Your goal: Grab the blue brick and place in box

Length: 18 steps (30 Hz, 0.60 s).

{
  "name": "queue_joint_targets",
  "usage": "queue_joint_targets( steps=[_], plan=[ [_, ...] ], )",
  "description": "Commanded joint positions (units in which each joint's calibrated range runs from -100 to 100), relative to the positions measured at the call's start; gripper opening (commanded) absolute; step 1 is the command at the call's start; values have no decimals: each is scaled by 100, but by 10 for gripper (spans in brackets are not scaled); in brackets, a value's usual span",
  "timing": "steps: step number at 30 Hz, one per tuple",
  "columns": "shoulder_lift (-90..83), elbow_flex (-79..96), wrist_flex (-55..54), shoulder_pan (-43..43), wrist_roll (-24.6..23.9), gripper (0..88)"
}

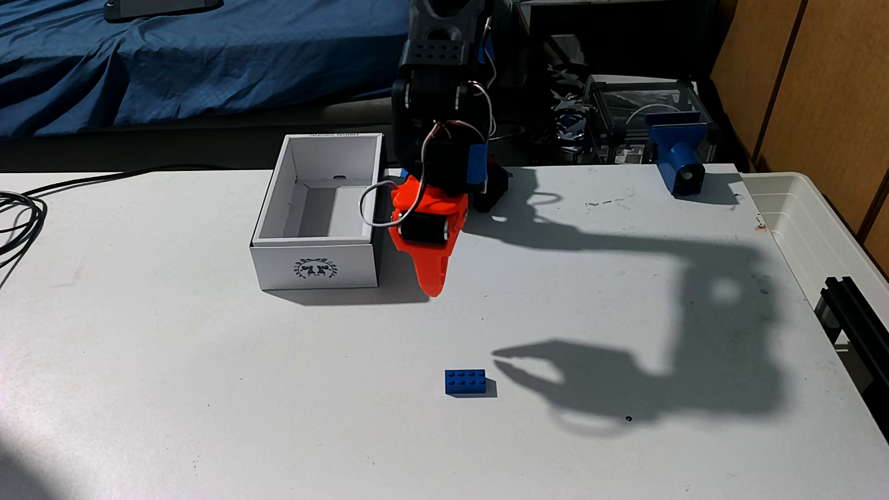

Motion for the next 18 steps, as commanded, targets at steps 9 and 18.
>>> queue_joint_targets(
  steps=[9, 18],
  plan=[
    [747, -1047, -21, -348, -181, 10],
    [1559, -1828, -55, -490, -276, 10]
  ],
)
